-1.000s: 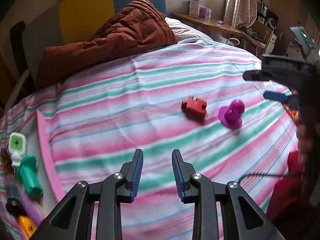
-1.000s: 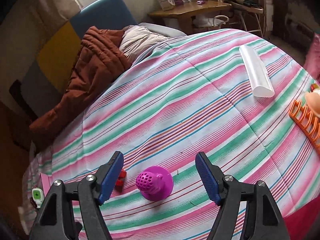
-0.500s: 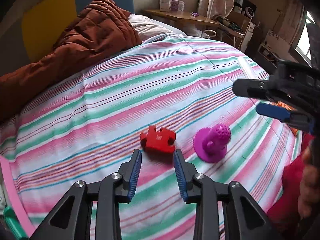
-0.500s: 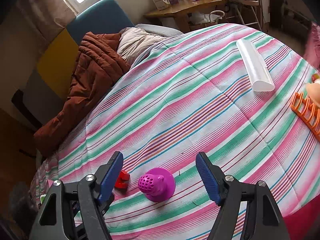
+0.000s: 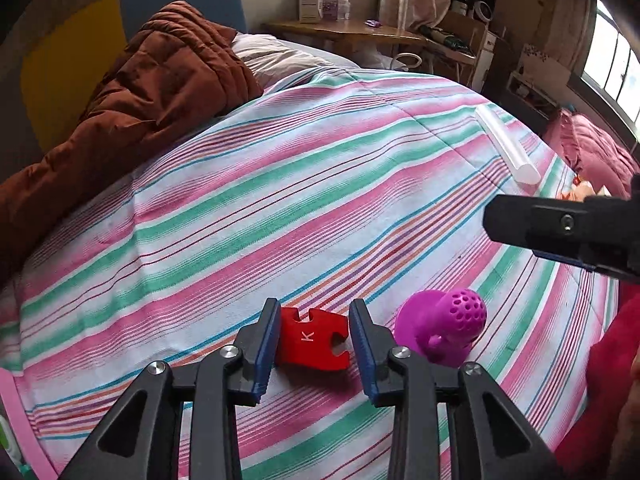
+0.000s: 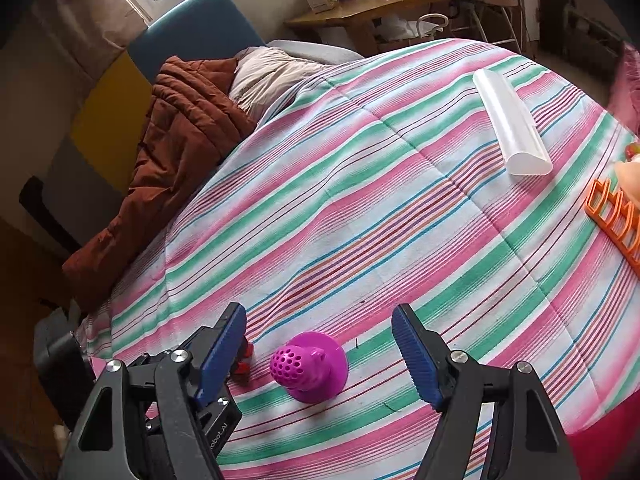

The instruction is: Organize rigid objects

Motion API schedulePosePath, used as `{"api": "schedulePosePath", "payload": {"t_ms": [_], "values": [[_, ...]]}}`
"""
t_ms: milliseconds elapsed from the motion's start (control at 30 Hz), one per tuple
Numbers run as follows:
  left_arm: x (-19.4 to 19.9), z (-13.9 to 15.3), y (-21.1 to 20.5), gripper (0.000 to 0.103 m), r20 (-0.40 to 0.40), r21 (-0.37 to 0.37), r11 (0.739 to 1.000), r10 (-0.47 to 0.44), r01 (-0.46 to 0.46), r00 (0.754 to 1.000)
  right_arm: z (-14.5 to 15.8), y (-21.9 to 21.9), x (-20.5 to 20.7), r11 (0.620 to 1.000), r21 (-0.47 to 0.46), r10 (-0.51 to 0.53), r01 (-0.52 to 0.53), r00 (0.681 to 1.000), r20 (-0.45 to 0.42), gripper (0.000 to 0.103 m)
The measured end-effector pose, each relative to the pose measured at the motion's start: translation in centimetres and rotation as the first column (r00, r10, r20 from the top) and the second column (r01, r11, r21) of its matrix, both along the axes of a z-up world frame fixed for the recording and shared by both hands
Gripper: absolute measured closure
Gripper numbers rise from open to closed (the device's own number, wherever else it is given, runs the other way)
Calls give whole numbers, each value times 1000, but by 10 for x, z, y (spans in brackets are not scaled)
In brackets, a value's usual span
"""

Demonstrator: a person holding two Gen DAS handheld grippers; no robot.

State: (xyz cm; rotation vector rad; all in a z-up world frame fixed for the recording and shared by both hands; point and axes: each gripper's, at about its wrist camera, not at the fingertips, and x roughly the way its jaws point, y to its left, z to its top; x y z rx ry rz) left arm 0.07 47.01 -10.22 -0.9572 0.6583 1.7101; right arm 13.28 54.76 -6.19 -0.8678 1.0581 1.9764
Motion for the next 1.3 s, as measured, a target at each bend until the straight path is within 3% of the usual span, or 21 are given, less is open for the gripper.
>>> {"api": "schedulePosePath", "payload": {"t_ms": [200,333,367,600,667,967,1300], "values": [[-7,3,-11,62,70,34,999,1,-4,998,0,0,1,1000,9,0,0,1000,6,27],[-7,2,-16,31,67,39,999,-12,9,998,0,1,2,1000,5,4,-4,1000,3,27],[-7,2,-16,30,71,44,999,-13,10,997,0,1,2,1000,3,8,-8,1000,1,27],[-7,-7,-6,33,44,-1,1000,18,-18,999,0,2,3,1000,-2,5,-5,1000,1,27],[-7,-12,-3,56,46,-10,1000,25,-25,999,-1,3,2,1000,-3,4,-4,1000,6,27],[-9,-16,-38,56,62,17,993,116,-118,991,-10,-1,-11,994,-49,94,-93,995,20,27],[12,-13,-109,56,51,47,976,210,-213,976,-26,-26,-39,974,-11,223,-225,959,173,26]]}}
